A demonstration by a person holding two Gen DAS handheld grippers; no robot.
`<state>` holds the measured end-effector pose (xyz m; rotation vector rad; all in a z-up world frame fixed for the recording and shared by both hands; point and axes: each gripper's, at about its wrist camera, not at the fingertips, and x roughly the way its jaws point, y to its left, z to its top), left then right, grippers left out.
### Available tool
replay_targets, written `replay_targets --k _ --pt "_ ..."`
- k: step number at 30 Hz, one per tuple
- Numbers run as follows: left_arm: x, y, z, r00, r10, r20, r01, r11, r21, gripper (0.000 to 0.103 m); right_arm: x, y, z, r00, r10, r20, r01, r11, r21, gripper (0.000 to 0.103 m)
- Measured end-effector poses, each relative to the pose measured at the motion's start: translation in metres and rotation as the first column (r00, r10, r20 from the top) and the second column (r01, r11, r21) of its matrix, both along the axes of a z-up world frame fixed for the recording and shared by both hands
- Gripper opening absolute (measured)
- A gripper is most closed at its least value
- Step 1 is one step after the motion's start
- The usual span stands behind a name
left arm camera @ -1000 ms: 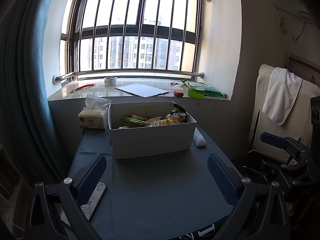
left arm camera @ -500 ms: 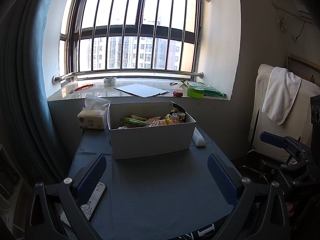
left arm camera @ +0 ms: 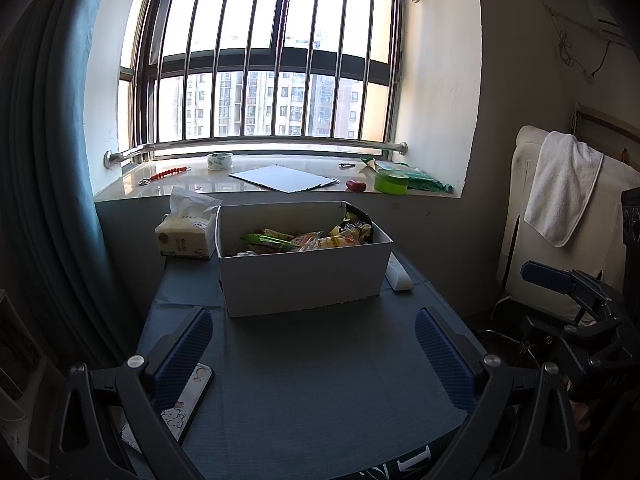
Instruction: Organize snacks
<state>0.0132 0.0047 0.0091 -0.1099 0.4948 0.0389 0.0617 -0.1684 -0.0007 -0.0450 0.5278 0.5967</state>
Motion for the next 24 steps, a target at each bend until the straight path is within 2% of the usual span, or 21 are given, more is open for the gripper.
replay_targets --k 24 --pt "-0.0001 -0.0003 -0.0023 1.0 -0.001 -0.008 0.001 1.0 -0.003 0.103 0.0011 0.001 -0.0017 1.0 -0.002 -0.003 0.002 1.0 -0.007 0.103"
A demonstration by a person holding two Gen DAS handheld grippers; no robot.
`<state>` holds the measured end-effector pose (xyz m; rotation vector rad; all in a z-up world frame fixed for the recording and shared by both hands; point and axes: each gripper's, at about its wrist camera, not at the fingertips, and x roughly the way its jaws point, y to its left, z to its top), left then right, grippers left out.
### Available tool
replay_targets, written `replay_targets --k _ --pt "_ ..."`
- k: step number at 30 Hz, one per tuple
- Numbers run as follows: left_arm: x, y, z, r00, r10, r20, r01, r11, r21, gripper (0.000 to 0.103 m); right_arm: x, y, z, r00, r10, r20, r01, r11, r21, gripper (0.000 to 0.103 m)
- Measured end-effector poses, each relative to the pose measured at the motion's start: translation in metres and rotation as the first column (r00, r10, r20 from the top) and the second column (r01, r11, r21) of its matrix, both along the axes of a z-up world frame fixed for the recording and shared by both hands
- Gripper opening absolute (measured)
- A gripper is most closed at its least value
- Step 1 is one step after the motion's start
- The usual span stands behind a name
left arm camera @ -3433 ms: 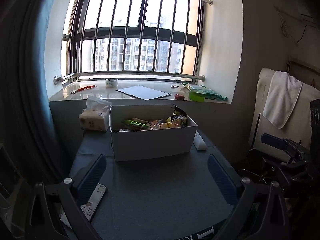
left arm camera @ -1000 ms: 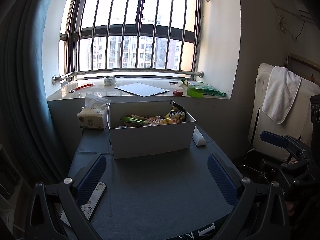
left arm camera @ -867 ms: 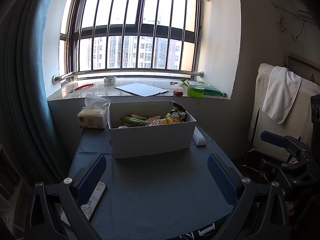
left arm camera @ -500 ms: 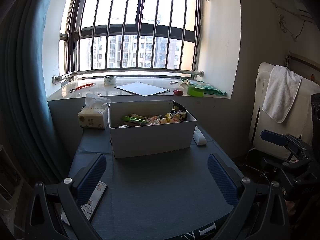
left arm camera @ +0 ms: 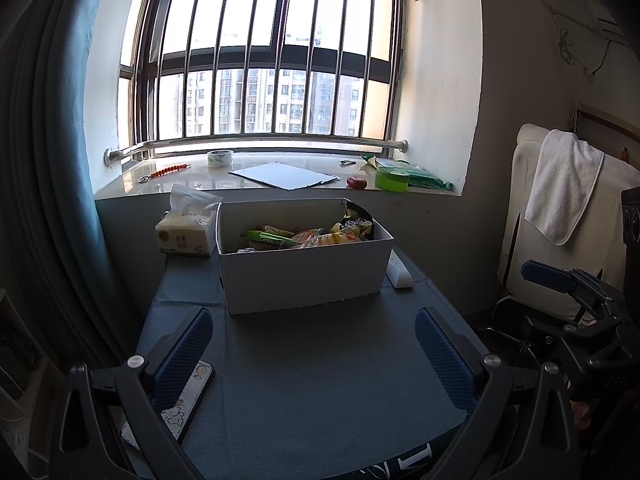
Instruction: Organize snacks
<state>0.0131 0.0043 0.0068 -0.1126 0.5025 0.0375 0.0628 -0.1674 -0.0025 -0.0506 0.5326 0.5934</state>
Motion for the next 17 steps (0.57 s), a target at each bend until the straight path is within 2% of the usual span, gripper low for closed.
replay_targets --k 11,17 --pt "-0.001 -0.0002 -0.0014 1.0 -0.003 -0.005 0.003 1.0 0.001 0.103 -0.001 0.0006 -0.0013 1.0 0.001 -0.002 -0.001 1.0 -0.001 0.103" --pt "-0.0024 -0.0009 -0.0023 0.999 -0.039 -0.007 0.039 0.999 -0.012 0.103 -0.0014 0.0005 -0.0016 1.0 0.002 -0.003 -0.002 1.0 -0.002 0.103"
